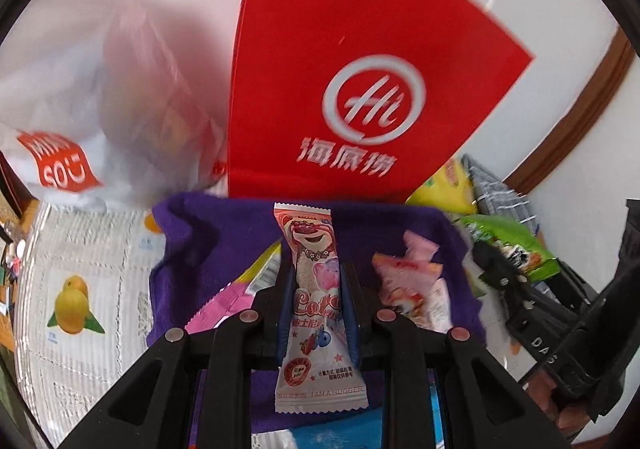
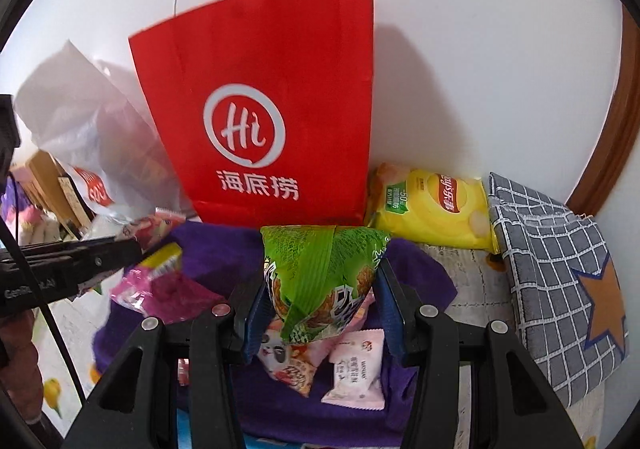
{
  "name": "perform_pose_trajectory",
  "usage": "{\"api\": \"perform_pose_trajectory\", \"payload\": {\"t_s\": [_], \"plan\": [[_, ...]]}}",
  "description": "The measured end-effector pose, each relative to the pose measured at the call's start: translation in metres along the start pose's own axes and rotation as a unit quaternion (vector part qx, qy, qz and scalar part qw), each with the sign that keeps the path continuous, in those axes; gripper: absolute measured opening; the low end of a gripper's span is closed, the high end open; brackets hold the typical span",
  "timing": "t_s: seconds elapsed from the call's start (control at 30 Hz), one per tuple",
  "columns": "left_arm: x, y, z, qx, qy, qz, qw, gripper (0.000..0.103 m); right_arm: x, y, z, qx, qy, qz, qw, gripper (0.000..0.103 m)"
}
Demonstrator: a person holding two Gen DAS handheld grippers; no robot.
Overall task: Organize snacks
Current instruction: 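Carry the green bag and pink candy stick over the purple towel with both tools, then release the green bag with the right tool while the left tool releases the candy stick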
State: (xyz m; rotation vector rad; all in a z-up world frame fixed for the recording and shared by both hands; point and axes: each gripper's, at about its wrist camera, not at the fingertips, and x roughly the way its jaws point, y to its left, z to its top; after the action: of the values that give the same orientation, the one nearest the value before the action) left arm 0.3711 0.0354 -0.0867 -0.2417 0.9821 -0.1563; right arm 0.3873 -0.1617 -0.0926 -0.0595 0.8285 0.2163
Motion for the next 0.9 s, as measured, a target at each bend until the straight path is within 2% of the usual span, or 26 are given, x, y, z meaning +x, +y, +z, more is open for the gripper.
{"api": "perform_pose_trajectory", "payload": {"t_s": [0.3, 0.7, 0.9], "plan": [[0.019, 0.004, -0.004, -0.003, 0.022, -0.024, 0.9995, 0.021, 0.026, -0.012, -0.007, 0.009, 0.033, 0.001, 0.999, 0.049], [0.024, 0.008, -0.004, -0.01, 0.028, -0.014, 0.9995, 0.022, 0.054, -0.01, -0.016, 0.002, 0.088, -0.012, 0.996, 0.049], [0.031, 0.005, -0.005, -0.008, 0.037, -0.013, 0.9992, 0.022, 0.059, -0.012, -0.019, 0.007, 0.099, -0.014, 0.995, 0.049]]}}
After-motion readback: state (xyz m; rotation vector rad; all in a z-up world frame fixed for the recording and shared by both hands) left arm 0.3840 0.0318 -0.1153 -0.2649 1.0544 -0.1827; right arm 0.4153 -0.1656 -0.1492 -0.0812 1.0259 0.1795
